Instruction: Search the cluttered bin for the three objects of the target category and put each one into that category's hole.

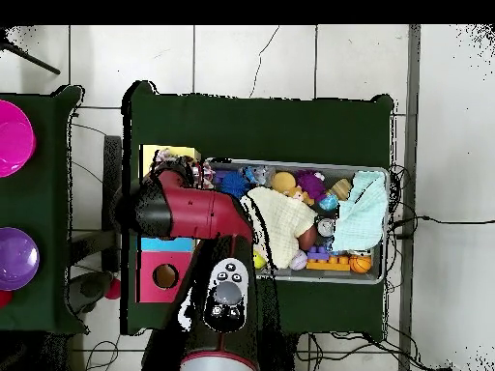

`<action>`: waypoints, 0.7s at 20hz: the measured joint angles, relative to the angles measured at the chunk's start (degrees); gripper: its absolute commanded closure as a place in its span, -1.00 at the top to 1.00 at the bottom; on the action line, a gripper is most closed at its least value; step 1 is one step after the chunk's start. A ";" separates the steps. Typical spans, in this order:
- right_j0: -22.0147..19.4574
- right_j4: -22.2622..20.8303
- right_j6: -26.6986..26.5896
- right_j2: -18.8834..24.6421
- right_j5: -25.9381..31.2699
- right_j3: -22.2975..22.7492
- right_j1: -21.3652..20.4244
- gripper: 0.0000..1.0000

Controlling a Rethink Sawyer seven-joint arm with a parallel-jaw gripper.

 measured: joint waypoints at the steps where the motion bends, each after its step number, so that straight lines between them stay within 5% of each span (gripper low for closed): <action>1: 0.00 -0.01 0.00 -0.24 0.16 -0.17 0.01 -1.00; 14: 1.16 0.39 0.00 -4.76 2.84 -4.06 1.34 -1.00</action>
